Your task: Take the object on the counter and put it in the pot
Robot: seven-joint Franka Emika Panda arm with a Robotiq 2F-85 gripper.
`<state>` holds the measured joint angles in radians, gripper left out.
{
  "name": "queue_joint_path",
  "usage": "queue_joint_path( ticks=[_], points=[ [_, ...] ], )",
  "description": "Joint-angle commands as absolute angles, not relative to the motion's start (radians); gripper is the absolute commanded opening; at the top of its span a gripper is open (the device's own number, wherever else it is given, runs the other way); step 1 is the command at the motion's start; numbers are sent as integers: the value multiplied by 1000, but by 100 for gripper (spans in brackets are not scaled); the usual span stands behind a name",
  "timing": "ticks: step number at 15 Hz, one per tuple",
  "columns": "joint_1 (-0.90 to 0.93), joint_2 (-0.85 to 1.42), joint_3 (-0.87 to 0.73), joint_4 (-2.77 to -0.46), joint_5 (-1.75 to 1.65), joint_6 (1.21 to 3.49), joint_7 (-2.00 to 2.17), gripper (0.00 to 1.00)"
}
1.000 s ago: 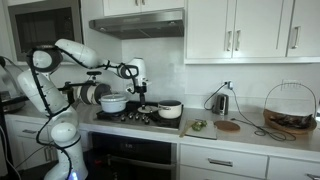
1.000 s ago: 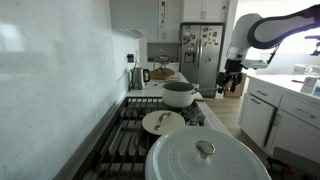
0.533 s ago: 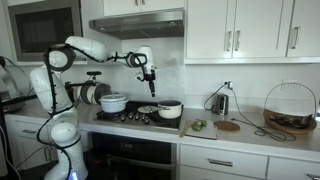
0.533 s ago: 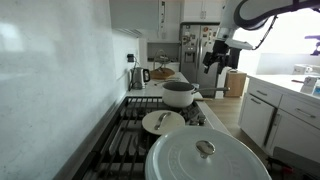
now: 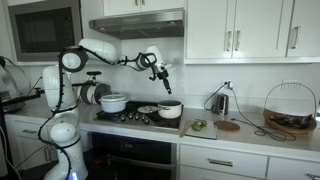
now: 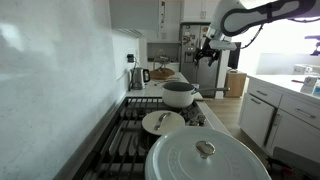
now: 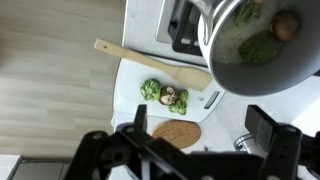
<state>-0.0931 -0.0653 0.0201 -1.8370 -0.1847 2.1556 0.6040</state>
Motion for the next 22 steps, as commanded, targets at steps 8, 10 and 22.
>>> queue_joint_path(
  ticks=[8, 10, 22],
  points=[
    [-69, 248, -80, -1590, -234, 2194, 686, 100],
    [-73, 298, -95, -1526, -196, 2165, 658, 100],
    [-124, 616, -129, -1131, 8, 2018, 502, 100]
  ],
)
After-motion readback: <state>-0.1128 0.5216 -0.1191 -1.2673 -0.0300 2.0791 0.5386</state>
